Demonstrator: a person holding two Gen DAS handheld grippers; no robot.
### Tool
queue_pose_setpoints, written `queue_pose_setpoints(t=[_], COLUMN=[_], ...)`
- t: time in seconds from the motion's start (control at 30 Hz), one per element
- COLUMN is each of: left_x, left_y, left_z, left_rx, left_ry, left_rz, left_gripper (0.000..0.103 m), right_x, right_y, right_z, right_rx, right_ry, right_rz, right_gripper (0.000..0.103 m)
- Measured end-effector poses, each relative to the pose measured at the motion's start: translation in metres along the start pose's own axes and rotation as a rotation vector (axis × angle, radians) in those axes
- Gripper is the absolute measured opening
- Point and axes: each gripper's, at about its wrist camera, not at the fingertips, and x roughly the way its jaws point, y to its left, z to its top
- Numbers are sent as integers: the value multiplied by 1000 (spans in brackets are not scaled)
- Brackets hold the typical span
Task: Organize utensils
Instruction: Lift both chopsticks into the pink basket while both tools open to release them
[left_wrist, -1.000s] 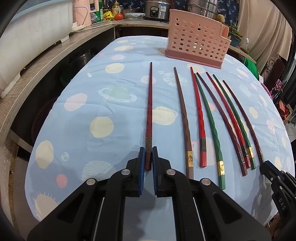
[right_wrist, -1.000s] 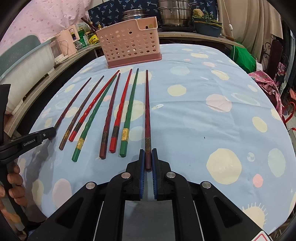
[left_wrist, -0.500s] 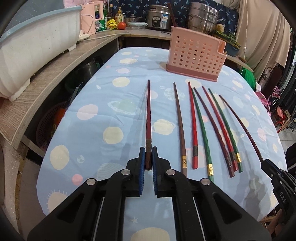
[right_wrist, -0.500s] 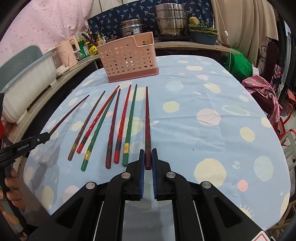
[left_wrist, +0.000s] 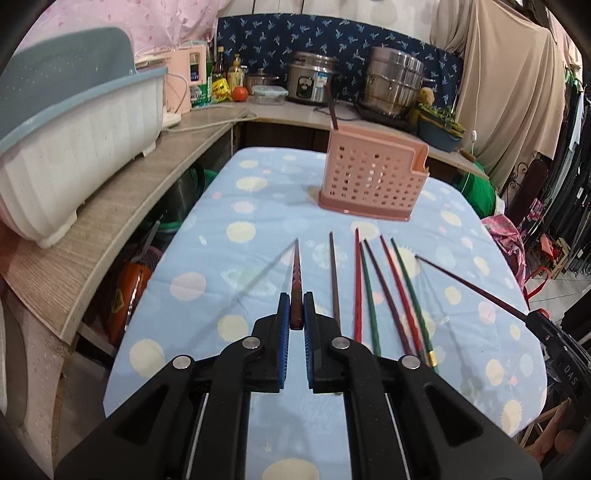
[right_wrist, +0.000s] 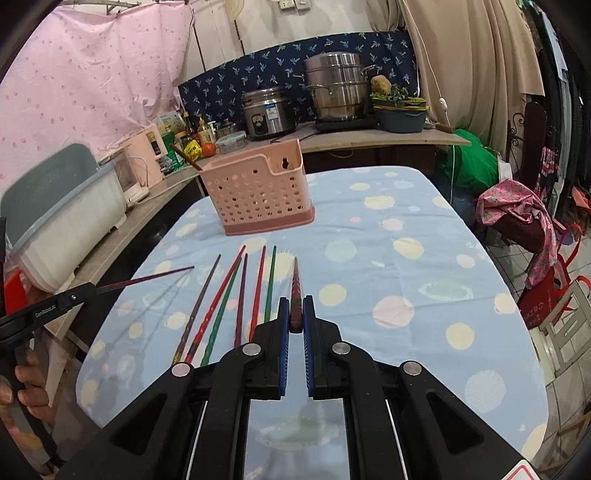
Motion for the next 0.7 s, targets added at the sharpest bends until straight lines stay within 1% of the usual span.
queue_pose_setpoints(t=[0.17, 0.3, 0.6, 0.7], left_x=[-12, -15, -12, -11], left_y=[-6, -12, -24, -28], left_z=[27, 50, 100, 115], left_rx=[15, 27, 48, 52], left_ry=[-49, -76, -134, -144], left_rz=[6, 9, 17, 7], left_gripper=[7, 7, 7, 7], right_x=[-9, -9, 0, 3], right_y=[-4, -5, -3, -2], right_z=[32, 58, 102, 115], right_rx=[0, 1, -18, -13], right_ry=[-73, -113, -152, -155], right_rz=[7, 23, 41, 65], right_gripper=[7, 7, 7, 7])
